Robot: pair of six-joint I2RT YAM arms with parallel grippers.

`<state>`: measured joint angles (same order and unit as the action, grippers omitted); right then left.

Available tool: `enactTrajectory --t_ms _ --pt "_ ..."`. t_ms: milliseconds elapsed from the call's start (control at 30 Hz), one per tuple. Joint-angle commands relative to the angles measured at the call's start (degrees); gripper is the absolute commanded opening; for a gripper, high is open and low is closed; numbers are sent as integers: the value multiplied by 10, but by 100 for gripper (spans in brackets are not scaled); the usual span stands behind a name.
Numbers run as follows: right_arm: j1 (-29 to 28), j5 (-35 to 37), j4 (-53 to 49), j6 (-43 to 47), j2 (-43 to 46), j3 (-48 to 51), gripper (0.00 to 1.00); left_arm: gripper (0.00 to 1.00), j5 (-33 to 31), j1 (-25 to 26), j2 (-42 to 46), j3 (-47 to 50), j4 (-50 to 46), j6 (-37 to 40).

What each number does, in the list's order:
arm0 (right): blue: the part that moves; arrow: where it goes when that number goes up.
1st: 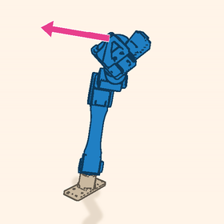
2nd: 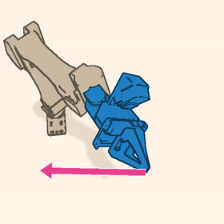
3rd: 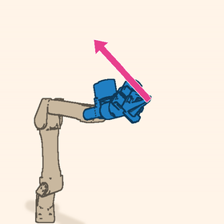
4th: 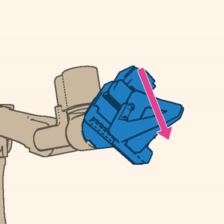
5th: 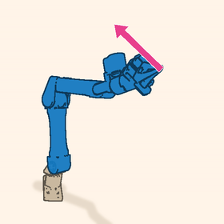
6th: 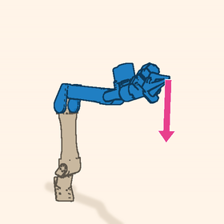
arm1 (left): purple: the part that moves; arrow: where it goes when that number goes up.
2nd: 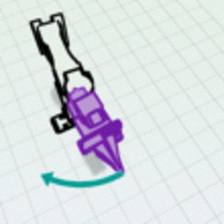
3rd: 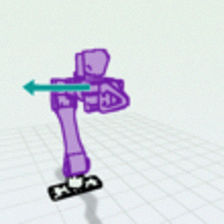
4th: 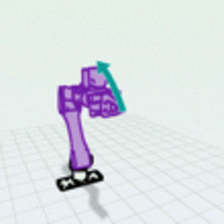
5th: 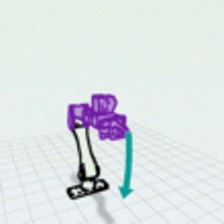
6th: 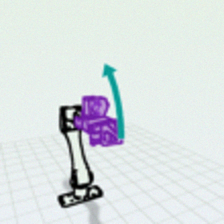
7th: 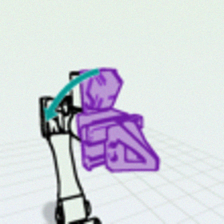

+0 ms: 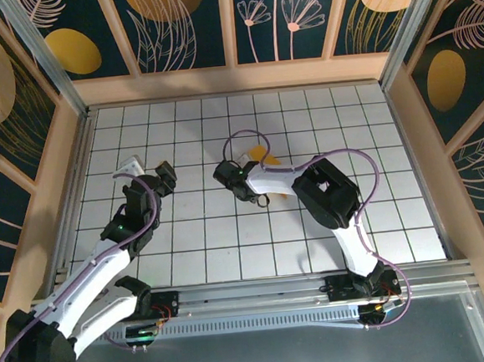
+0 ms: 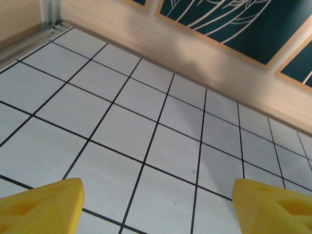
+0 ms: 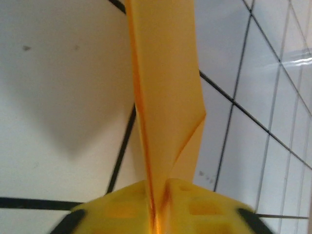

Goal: Fold a paper plane with a square sheet of paper (fold left side to right side)
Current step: Turn over the paper at the center of the table.

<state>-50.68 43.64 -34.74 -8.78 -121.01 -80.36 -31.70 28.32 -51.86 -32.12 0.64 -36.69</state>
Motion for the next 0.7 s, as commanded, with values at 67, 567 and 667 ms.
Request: enactTrajectory --t_ms 67,567,667 --pt "11 -87 18 -28 66 7 49 80 40 1 -27 -10 37 -9" --pt "183 -355 218 -90 297 182 81 66 348 0 -315 -115 155 -82" --pt "240 -424 287 -133 340 242 89 62 413 2 -383 -141 193 -117"
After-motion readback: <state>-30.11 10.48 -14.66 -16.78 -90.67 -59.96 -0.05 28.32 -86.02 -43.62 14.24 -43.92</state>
